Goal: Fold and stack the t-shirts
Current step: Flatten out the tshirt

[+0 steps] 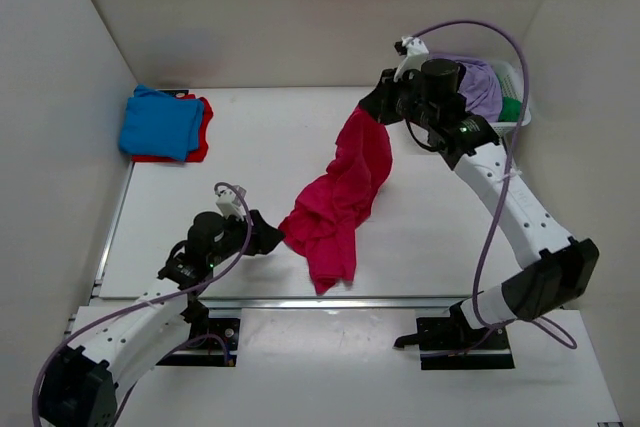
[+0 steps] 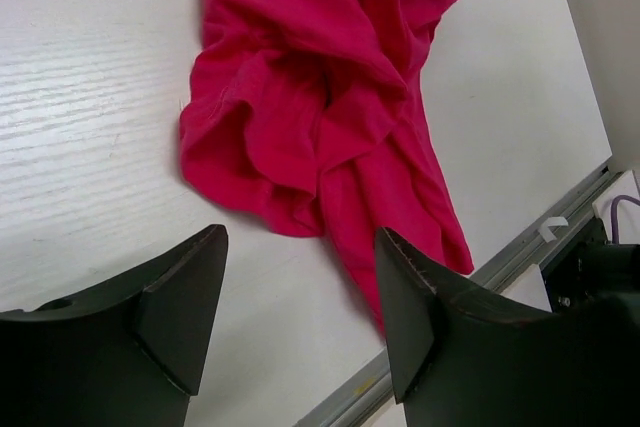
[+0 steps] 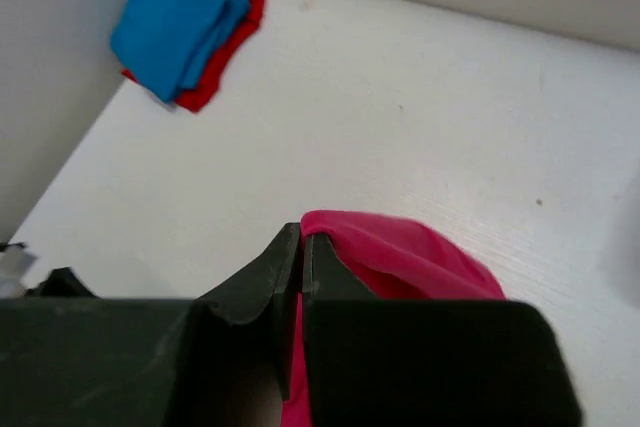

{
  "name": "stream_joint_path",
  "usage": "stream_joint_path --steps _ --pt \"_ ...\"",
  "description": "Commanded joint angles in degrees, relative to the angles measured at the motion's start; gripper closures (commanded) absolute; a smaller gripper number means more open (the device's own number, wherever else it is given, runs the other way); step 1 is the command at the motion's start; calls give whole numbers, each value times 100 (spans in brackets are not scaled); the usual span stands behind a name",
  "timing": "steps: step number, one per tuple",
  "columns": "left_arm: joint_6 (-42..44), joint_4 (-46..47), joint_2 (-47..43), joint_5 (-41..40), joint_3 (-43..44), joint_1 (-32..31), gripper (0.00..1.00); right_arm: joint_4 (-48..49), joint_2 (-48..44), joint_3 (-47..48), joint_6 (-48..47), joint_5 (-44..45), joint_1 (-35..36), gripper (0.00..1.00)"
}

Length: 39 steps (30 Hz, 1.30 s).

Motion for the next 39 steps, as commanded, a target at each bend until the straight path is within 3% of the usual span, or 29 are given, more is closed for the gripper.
stream_joint_path --steps 1,14,20,27,33,36,39 --pt "-235 458 81 -226 -77 -103 29 43 -222 252 -120 144 -5 100" --pt "-95 1117 942 -542 -129 -489 26 -466 85 2924 -218 -156 -182 100" --pt "-420 1461 1277 -789 -86 -655 27 -396 77 2741 -306 -15 -33 100" --pt "-596 1636 2260 -964 468 -1534 39 -238 24 2407 -332 46 -24 100" --pt "-737 1716 2508 -859 617 -1640 58 -387 94 2477 -376 -24 -95 100" --pt "-895 1663 2718 -728 775 -1754 53 -334 103 2424 -349 -7 -103 100" --pt "-939 1619 3008 -719 925 -1930 37 -230 77 2310 -358 -50 -112 100"
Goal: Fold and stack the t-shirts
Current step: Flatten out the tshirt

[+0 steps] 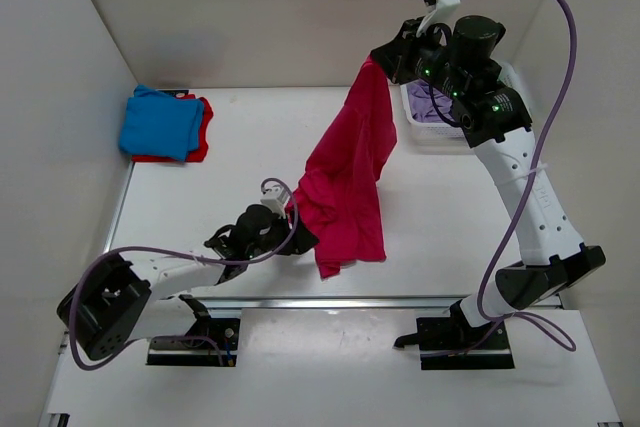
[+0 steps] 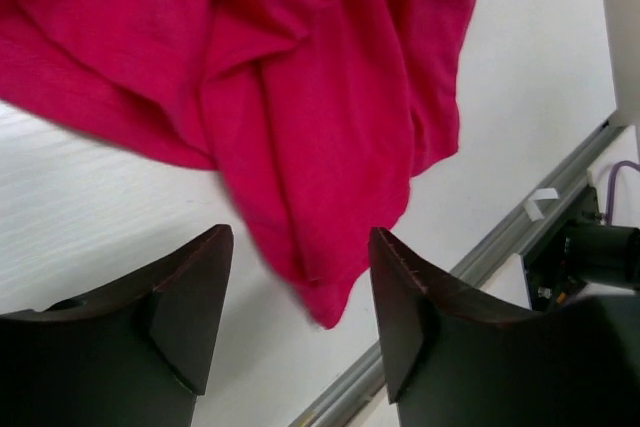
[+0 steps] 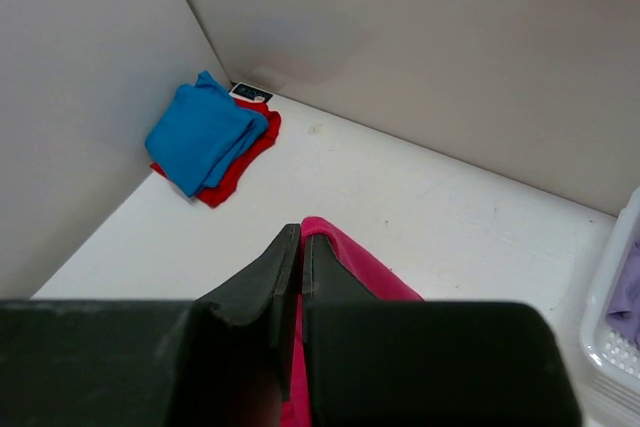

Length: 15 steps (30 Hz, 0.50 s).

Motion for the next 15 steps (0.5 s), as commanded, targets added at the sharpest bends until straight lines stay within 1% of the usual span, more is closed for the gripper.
stream_joint_path --steps 1,2,3,5,8,11,13,14,15 --pt "-124 52 289 142 347 -184 31 372 -120 -37 -67 -57 -60 100" --pt "-150 -1 438 143 409 -271 25 380 -103 6 -59 -57 -86 100" --pt "-132 -71 492 134 436 -333 25 389 -129 7 -85 -14 -112 100" --pt "-149 -212 772 -84 506 -482 18 328 -103 24 -102 -83 -156 100" --pt "-132 -344 1037 -208 524 -501 15 336 -173 -20 -128 -110 -209 99" --pt "-71 -318 1406 -165 725 -685 15 354 -147 -29 -120 -119 -244 100" --pt "-27 -423 1783 -182 1015 -834 23 337 -182 -3 -111 -145 -279 100" --pt "-53 -432 1837 -226 1042 -922 38 293 -190 -37 -68 -171 -297 100" --pt "-71 -441 1924 -218 1104 -914 56 319 -191 -20 -128 -154 -323 100"
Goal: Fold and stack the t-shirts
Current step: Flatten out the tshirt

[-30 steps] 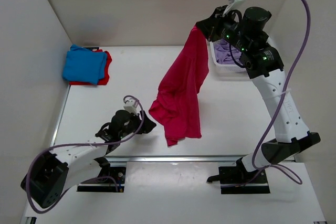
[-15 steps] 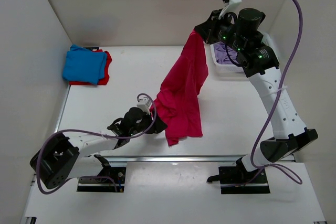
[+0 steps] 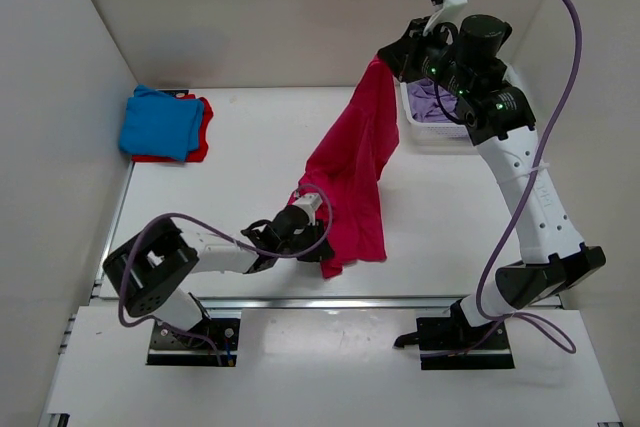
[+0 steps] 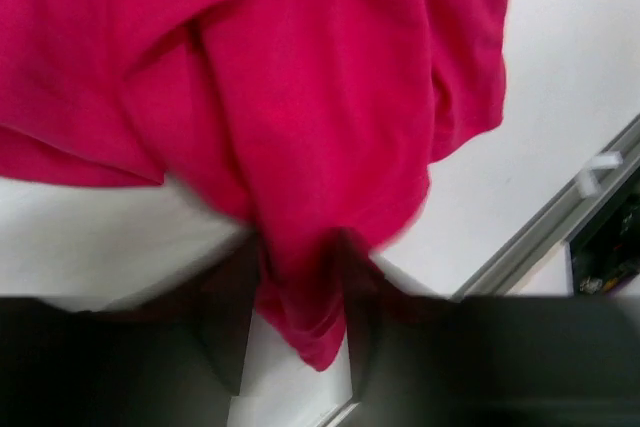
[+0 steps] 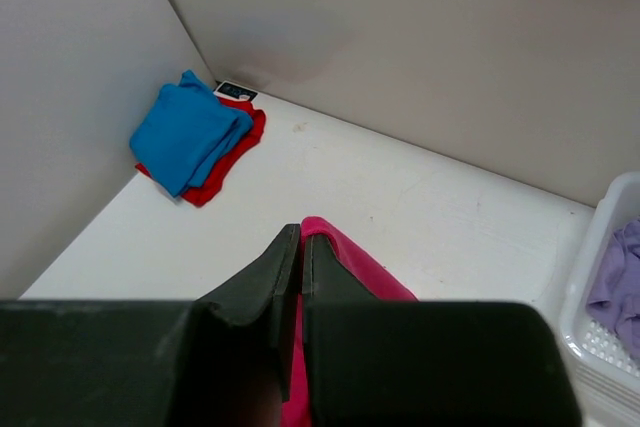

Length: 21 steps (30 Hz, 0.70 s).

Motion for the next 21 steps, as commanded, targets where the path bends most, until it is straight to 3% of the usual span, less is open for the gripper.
stream_joint_path --steps 1,4,6,8,13,14,17,18,20,21 --pt "23 -312 183 -106 112 -138 74 228 -225 41 -103 -60 -126 100" --pt "162 -661 -385 -255 -142 230 94 61 -331 -29 -217 -42 -337 100" --pt "444 -1424 -982 -475 -239 817 100 -141 -436 -107 -392 -8 -486 100" --pt "952 -2068 -1817 -782 -231 1381 100 -274 -586 -335 -577 238 -767 100" --pt "1850 -3184 -2821 -915 6 2638 100 -362 -1016 -1047 -587 213 -1549 100" --pt "1982 -3255 -2893 -854 41 2692 98 -362 -1095 -1196 -577 117 -1655 100" --pt "2088 -3371 -2998 -880 42 2807 79 -494 -1201 -1460 -551 55 -1805 99" --pt "2045 -3353 -3007 -906 -37 2815 78 -555 -1193 -1540 -603 54 -1840 100" --pt "1983 -3196 -3025 -810 -108 2868 54 -634 -1254 -1645 -656 63 -1876 100" --pt "1913 -3186 -3051 -809 -143 2885 50 -661 -1271 -1629 -648 46 -1911 100"
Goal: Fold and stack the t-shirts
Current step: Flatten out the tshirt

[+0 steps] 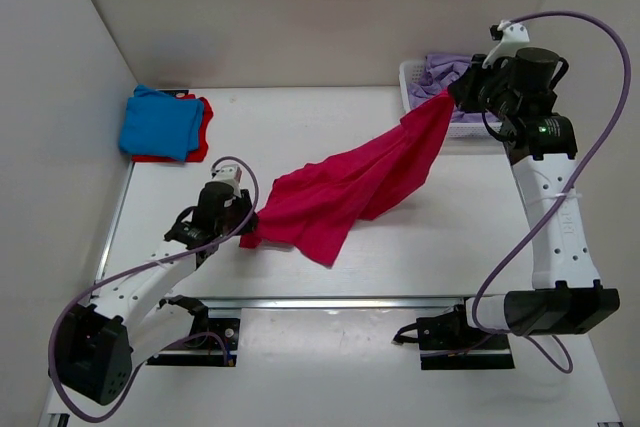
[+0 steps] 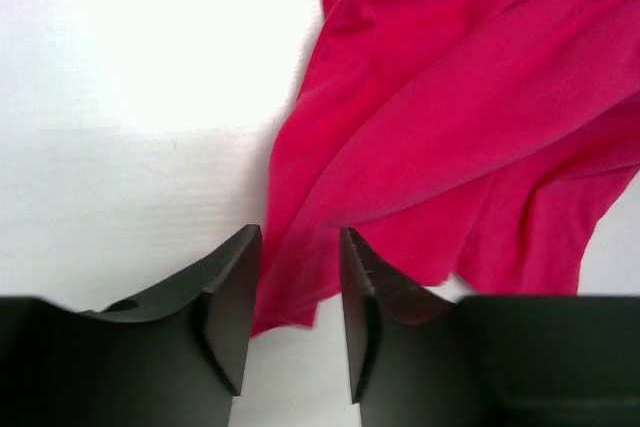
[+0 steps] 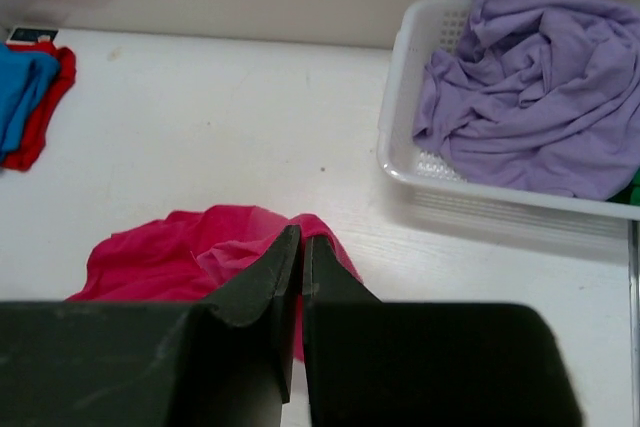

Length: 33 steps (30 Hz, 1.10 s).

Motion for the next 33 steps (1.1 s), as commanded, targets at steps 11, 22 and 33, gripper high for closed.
stream_joint_path --steps 11,22,33 --pt "-301 -497 -304 417 475 -484 59 168 -170 -292 -49 -57 232 100" --pt "-1628 1005 918 1532 168 -2139 40 370 172 -266 92 127 654 100" --pt "-2559 1479 1587 1401 248 -2719 37 467 331 -327 171 181 883 100"
